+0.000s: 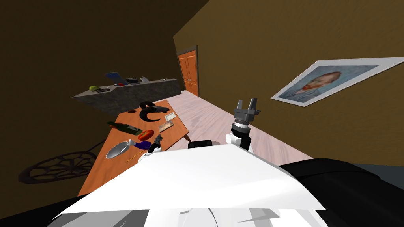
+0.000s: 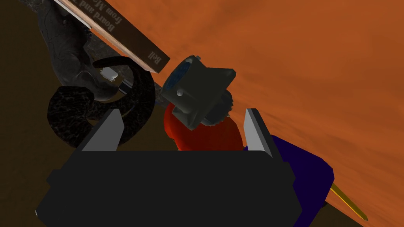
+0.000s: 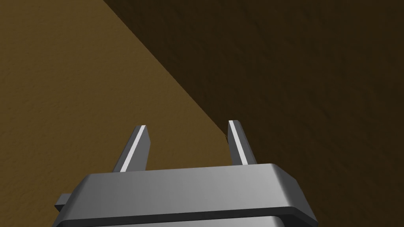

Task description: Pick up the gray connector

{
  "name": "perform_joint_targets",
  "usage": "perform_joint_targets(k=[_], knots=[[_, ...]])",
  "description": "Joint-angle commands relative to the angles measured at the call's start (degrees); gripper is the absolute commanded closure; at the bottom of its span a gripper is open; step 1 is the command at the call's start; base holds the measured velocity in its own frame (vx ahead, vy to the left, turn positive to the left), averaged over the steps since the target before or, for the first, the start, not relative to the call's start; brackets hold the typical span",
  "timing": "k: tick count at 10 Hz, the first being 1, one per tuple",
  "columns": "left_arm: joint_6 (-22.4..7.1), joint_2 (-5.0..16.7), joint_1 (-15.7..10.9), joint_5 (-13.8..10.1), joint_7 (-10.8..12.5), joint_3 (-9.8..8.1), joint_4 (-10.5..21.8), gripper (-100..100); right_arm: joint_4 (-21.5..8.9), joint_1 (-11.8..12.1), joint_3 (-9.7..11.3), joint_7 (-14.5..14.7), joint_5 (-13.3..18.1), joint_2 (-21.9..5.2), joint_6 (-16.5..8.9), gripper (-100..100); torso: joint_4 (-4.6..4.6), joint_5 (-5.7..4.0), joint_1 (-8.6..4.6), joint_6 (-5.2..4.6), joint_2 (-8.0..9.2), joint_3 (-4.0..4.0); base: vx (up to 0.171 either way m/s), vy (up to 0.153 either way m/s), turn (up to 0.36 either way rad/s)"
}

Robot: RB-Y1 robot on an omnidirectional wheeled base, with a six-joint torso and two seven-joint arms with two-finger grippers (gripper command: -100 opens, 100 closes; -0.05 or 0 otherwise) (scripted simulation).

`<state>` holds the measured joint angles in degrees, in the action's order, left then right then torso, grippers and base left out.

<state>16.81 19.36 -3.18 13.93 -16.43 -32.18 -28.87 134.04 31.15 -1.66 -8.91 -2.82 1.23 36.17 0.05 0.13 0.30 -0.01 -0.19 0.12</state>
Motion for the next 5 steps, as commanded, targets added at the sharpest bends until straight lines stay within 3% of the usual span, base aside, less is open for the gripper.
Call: perform_joint_targets(k=[1,3,5], knots=[[1.8,1.3,0.2,-1.4,-0.5,-0.80,2.5,-100,0.0,0.0,0.0,0.0,0.0,0.0,0.0,0,0.00,0.00,0.00,0.00,0.00,0.00,0.010,-0.012,-0.150],[3.7,3.2,2.0,-3.7,-0.1,-1.51,4.5,-100,0.0,0.0,0.0,0.0,0.0,0.0,0.0,0,0.00,0.00,-0.01,-0.05,-0.04,0.02,0.024,-0.016,-0.287],[3.7,3.2,2.0,-3.7,-0.1,-1.51,4.5,-100,0.0,0.0,0.0,0.0,0.0,0.0,0.0,0,0.01,0.01,0.01,0.00,-0.03,0.02,0.011,-0.006,-0.026]])
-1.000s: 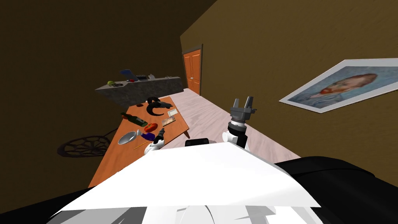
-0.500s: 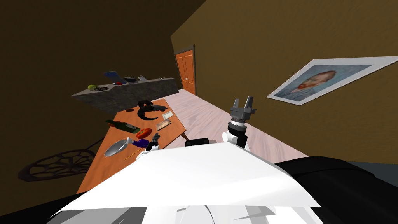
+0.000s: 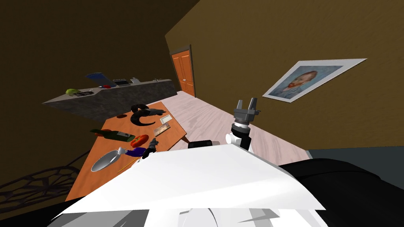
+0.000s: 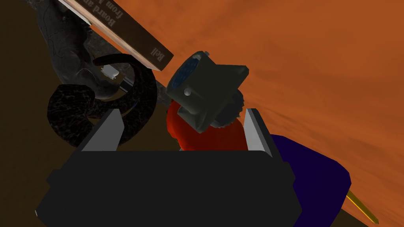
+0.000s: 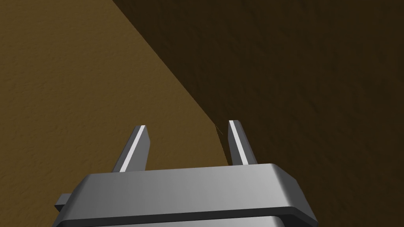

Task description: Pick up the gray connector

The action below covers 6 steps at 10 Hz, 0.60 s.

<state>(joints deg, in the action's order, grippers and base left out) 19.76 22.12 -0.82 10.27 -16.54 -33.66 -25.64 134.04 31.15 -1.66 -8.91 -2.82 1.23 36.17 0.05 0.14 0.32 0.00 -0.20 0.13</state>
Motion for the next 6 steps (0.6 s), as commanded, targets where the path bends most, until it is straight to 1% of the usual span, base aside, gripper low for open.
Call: perform_joint_targets(k=[1,2,6], knots=[[0.0,0.0,0.0,0.0,0.0,0.00,0.0,-100,0.0,0.0,0.0,0.0,0.0,0.0,0.0,0,0.00,0.00,0.00,0.00,0.00,0.00,0.000,0.000,0.000],[0.1,0.0,0.0,0.0,0.0,-0.02,0.1,100,0.0,0.0,0.0,0.0,0.0,0.0,0.0,0,-0.01,0.00,0.01,-0.01,0.01,-0.01,0.000,0.000,0.000],[0.2,0.0,0.0,0.0,-0.1,0.03,0.0,100,0.0,0.0,0.0,0.0,0.0,0.0,0.0,0,0.00,0.02,0.03,0.04,0.01,-0.01,0.001,0.000,-0.003]])
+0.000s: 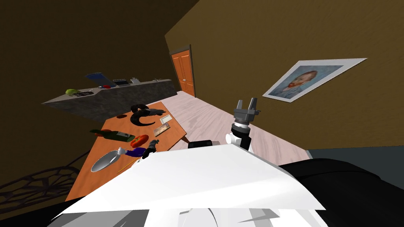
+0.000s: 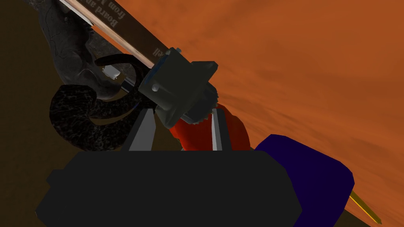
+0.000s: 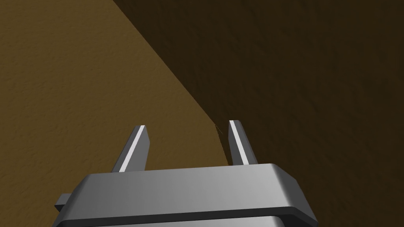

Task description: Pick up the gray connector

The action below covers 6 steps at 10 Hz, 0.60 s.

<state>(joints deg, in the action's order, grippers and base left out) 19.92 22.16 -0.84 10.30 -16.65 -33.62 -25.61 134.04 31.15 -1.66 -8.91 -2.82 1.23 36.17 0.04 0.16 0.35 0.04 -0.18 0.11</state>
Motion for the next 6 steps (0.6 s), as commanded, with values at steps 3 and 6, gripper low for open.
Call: perform_joint_targets(k=[3,6], knots=[[-1.4,-1.5,-2.1,2.3,-0.3,0.64,-0.8,100,0.0,0.0,0.0,0.0,0.0,0.0,0.0,0,0.01,0.00,0.05,0.10,0.04,-0.01,-0.014,0.011,0.196],[-4.3,-4.4,-4.8,5.8,-0.8,1.71,-3.8,100,0.0,0.0,0.0,0.0,0.0,0.0,0.0,0,-0.02,0.02,0.04,0.02,0.07,-0.04,-0.023,0.019,0.210]])
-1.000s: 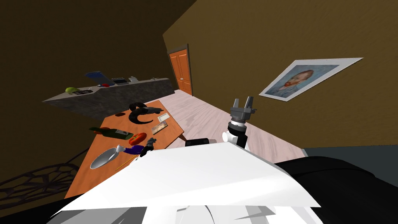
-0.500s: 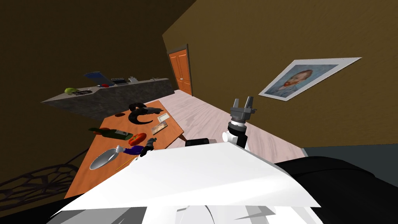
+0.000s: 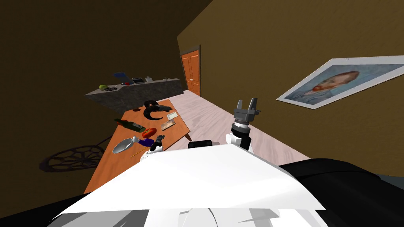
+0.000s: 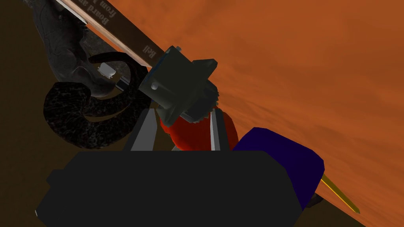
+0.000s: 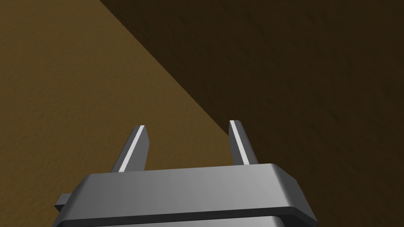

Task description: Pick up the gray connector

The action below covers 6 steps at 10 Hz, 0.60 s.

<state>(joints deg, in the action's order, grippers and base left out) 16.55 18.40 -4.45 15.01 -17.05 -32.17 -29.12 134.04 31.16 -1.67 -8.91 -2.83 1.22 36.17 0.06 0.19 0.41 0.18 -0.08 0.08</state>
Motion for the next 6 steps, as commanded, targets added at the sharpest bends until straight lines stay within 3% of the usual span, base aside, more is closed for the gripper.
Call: perform_joint_targets(k=[1,3,4,5,6], knots=[[-1.9,-1.6,-2.1,2.3,-0.6,0.61,-1.3,100,0.0,0.0,0.0,0.0,0.0,0.0,0.0,0,0.00,0.00,0.00,0.00,0.00,0.00,-0.034,0.025,0.391],[-3.9,-3.6,-3.8,4.7,-0.9,1.32,-3.3,100,0.0,0.0,0.0,0.0,0.0,0.0,0.0,0,-0.05,0.00,0.02,-0.12,-0.01,-0.02,-0.023,0.030,0.221],[-3.9,-3.6,-3.8,4.7,-0.9,1.32,-4.1,100,0.0,0.0,0.0,0.0,0.0,0.0,0.0,0,-0.05,-0.01,-0.01,-0.10,-0.01,-0.02,-0.012,0.010,0.067],[-5.9,-5.5,-5.6,7.1,-1.2,2.03,-5.4,100,0.0,0.0,0.0,0.0,0.0,0.0,0.0,0,-0.04,-0.01,-0.03,-0.15,-0.06,0.01,-0.018,0.028,0.362],[-5.9,-5.5,-5.6,7.1,-1.2,2.03,-5.4,100,0.0,0.0,0.0,0.0,0.0,0.0,0.0,0,-0.01,-0.01,-0.03,-0.02,-0.01,0.00,-0.018,0.014,0.193]])
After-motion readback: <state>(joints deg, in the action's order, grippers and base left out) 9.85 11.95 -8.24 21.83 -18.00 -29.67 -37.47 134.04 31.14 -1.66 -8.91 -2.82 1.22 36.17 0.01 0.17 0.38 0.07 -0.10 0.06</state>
